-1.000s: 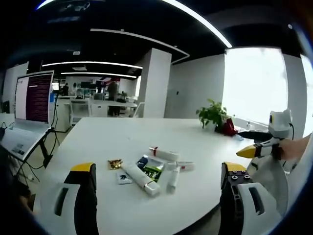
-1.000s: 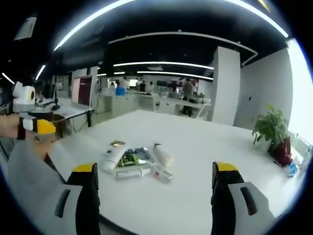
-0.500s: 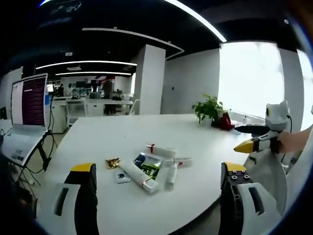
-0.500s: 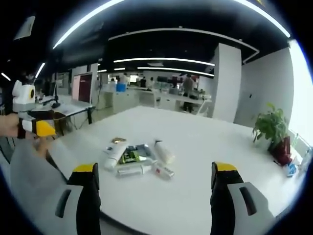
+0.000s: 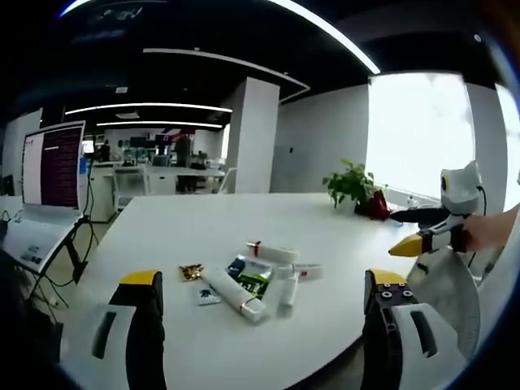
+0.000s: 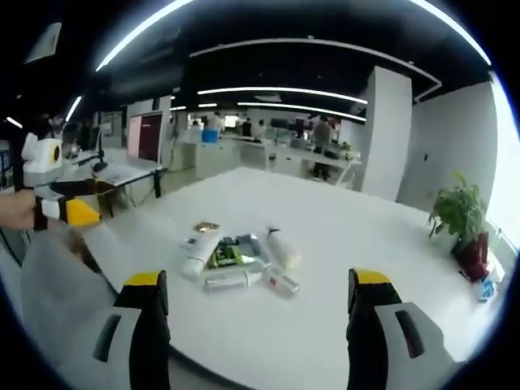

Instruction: Arrange the skincare products in the storage area until every visible bottle or jar stands upright without overlapping.

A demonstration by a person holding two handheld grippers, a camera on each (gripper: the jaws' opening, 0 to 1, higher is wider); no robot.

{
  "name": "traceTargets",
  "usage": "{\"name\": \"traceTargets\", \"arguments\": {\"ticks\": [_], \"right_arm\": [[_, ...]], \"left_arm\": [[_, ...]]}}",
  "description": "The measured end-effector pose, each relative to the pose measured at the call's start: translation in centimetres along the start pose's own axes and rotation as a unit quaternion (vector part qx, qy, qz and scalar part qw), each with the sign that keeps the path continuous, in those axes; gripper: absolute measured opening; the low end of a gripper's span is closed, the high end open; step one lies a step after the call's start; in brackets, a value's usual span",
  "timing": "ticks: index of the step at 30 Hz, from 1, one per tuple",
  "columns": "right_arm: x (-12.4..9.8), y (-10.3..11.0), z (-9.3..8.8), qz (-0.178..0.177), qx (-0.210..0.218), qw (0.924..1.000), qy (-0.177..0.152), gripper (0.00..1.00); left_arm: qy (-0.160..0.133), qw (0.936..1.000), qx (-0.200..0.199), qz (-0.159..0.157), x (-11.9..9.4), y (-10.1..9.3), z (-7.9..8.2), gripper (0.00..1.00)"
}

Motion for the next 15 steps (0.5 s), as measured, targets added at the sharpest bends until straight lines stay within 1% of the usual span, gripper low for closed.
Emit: {"name": "traceTargets", "arguments": {"ticks": [5, 10, 15], "right_arm": [[0.5, 0.6, 0.7, 0.011, -0.009, 0.9999, 0.000, 0.91], [1.1, 1.2, 1.4, 0.022, -0.022, 0.9995, 0.001, 0.90], [1.6, 1.4, 2.6, 0.033, -0.032, 0.9990, -0.002, 0.90]], "left_arm": [[0.004, 1.0000, 0.006, 0.000, 0.0, -0.1, -0.1, 0.95], [0.004, 1.0000, 0.001, 0.001, 0.0, 0.1, -0.2, 0.95], [0.006, 1.0000, 0.000, 0.001, 0.1, 0.2, -0.2, 0.94]]}}
Point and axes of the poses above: the point that each gripper's makers call its tool centre point, and the gripper's own axes: x roughly forward along the fingers, y roughly to its left, z roughly out of its top, the point moved 7 cm from there along -x, roughly backward along the fingers, and after that the axes turned 4 degrees about y, right-handed, at the moved point
